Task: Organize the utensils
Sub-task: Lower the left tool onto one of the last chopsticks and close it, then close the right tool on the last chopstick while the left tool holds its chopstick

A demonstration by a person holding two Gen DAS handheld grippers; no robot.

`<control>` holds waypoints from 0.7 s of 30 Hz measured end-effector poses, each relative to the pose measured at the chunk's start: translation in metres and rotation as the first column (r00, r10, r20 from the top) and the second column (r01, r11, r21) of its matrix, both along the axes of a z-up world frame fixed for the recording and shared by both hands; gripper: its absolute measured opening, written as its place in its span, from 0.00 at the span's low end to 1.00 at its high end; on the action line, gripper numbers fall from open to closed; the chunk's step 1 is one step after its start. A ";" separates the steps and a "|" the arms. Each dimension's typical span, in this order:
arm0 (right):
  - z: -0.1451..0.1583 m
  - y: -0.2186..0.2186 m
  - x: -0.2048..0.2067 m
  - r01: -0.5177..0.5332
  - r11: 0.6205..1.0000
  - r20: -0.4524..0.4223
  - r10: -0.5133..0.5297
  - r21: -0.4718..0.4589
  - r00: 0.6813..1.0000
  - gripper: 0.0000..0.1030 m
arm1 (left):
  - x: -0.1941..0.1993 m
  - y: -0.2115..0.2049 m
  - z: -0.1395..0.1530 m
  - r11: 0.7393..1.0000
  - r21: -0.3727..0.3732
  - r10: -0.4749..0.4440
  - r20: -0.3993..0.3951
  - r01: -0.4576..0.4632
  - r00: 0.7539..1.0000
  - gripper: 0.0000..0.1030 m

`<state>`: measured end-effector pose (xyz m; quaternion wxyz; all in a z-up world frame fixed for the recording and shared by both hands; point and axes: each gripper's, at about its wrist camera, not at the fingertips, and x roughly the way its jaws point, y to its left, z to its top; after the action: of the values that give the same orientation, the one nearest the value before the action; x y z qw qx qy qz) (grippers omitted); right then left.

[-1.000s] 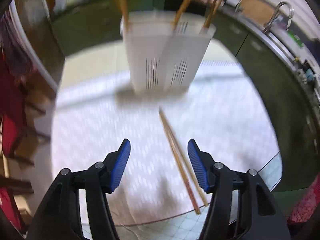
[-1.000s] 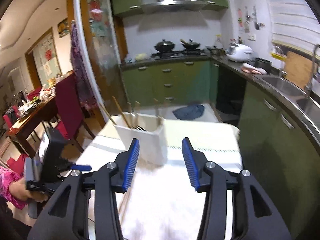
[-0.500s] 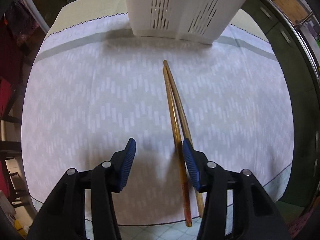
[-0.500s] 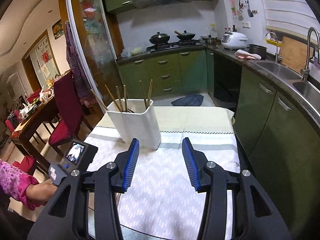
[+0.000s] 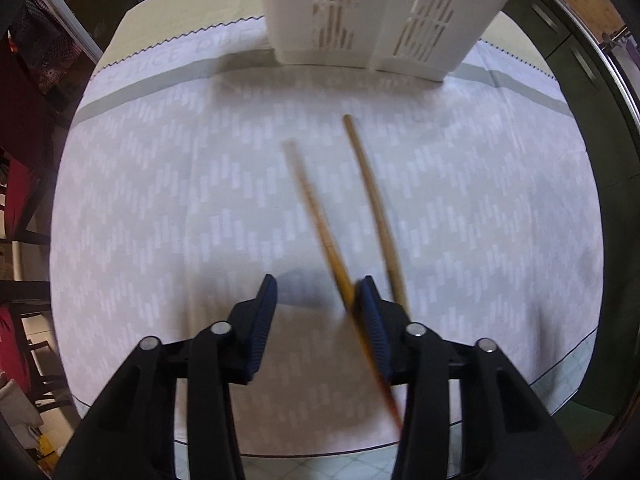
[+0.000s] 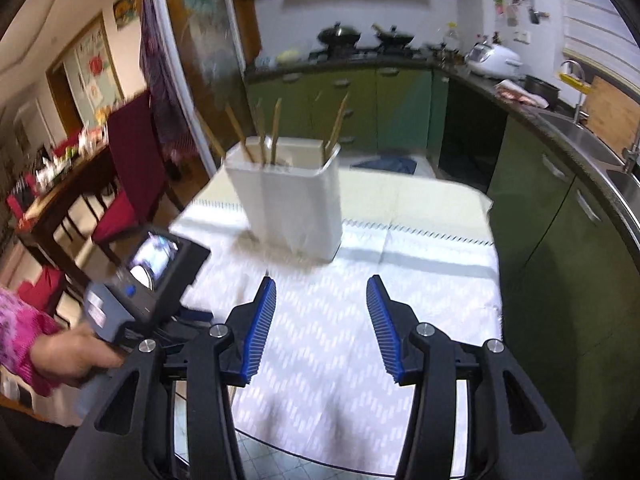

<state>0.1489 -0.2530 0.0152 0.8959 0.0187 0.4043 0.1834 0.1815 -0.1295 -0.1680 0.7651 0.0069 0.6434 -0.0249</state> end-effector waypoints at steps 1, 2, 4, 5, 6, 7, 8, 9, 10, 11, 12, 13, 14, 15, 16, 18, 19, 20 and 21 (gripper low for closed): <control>-0.007 0.010 0.004 -0.012 1.000 -0.020 0.011 -0.026 1.000 0.48 | -0.001 0.004 0.000 1.000 -0.001 0.001 -0.003 -0.001 1.000 0.33; -0.013 0.018 0.006 -0.020 0.999 -0.032 0.019 -0.045 0.999 0.49 | -0.003 0.010 0.001 1.000 -0.002 0.002 -0.005 -0.002 1.000 0.25; -0.030 0.038 0.014 -0.051 0.994 -0.081 0.044 -0.092 0.996 0.50 | -0.007 0.025 0.000 1.000 -0.004 0.008 -0.014 -0.008 1.000 0.15; -0.041 0.050 0.019 -0.076 0.991 -0.113 0.063 -0.112 0.992 0.50 | -0.009 0.032 0.001 1.000 -0.005 0.011 -0.018 -0.012 1.000 0.13; -0.048 0.058 0.023 -0.093 0.988 -0.136 0.076 -0.122 0.988 0.50 | -0.012 0.039 0.001 1.000 -0.008 0.018 -0.023 -0.018 1.000 0.10; -0.059 0.070 0.028 -0.119 0.985 -0.171 0.096 -0.127 0.981 0.49 | -0.015 0.046 0.000 1.000 -0.011 0.024 -0.030 -0.025 0.999 0.09; -0.067 0.081 0.033 -0.141 0.982 -0.203 0.114 -0.125 0.973 0.49 | -0.018 0.054 0.000 0.999 -0.013 0.032 -0.042 -0.032 0.999 0.08; -0.074 0.089 0.037 -0.158 0.980 -0.226 0.127 -0.124 0.966 0.49 | -0.021 0.059 0.000 0.999 -0.011 0.032 -0.046 -0.033 0.998 0.07; -0.082 0.100 0.042 -0.182 0.976 -0.257 0.145 -0.124 0.955 0.49 | -0.023 0.064 0.000 1.000 -0.002 0.029 -0.047 -0.029 0.998 0.07; -0.090 0.111 0.046 -0.199 0.972 -0.284 0.158 -0.124 0.946 0.49 | -0.026 0.068 0.000 1.000 0.005 0.024 -0.046 -0.024 0.999 0.07; -0.095 0.118 0.050 -0.208 0.970 -0.301 0.162 -0.128 0.940 0.45 | -0.028 0.074 -0.001 1.000 0.008 0.021 -0.048 -0.020 0.999 0.07; -0.103 0.128 0.055 -0.215 0.968 -0.324 0.163 -0.133 0.932 0.43 | -0.030 0.078 -0.001 1.000 0.009 0.017 -0.051 -0.016 0.999 0.07; -0.110 0.135 0.061 -0.223 0.966 -0.347 0.166 -0.131 0.923 0.40 | -0.032 0.082 -0.001 1.000 0.006 0.010 -0.056 -0.009 0.998 0.07; -0.115 0.140 0.064 -0.228 0.965 -0.363 0.168 -0.130 0.917 0.38 | -0.033 0.085 -0.001 1.000 0.006 0.011 -0.055 -0.010 0.998 0.07; -0.122 0.145 0.069 -0.232 0.964 -0.384 0.168 -0.128 0.908 0.37 | -0.034 0.087 -0.001 1.000 0.008 0.002 -0.049 -0.001 0.999 0.07; -0.132 0.155 0.074 -0.235 0.962 -0.405 0.161 -0.141 0.900 0.36 | -0.041 0.098 0.001 1.000 0.016 -0.018 -0.040 0.019 0.999 0.07; -0.136 0.159 0.076 -0.237 0.960 -0.412 0.158 -0.147 0.897 0.36 | -0.046 0.098 0.001 0.999 0.022 -0.031 -0.034 0.031 0.999 0.07; -0.140 0.164 0.078 -0.240 0.960 -0.423 0.159 -0.147 0.892 0.36 | -0.047 0.099 0.001 0.999 0.024 -0.038 -0.033 0.038 0.999 0.07; -0.142 0.168 0.080 -0.243 0.959 -0.432 0.159 -0.147 0.888 0.34 | -0.049 0.099 0.000 0.999 0.025 -0.046 -0.032 0.047 0.998 0.07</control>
<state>0.2291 -0.0853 -0.1267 0.7626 -0.0733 0.6016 0.2263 0.1324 -0.0307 -0.1677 0.7539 0.0315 0.6553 -0.0346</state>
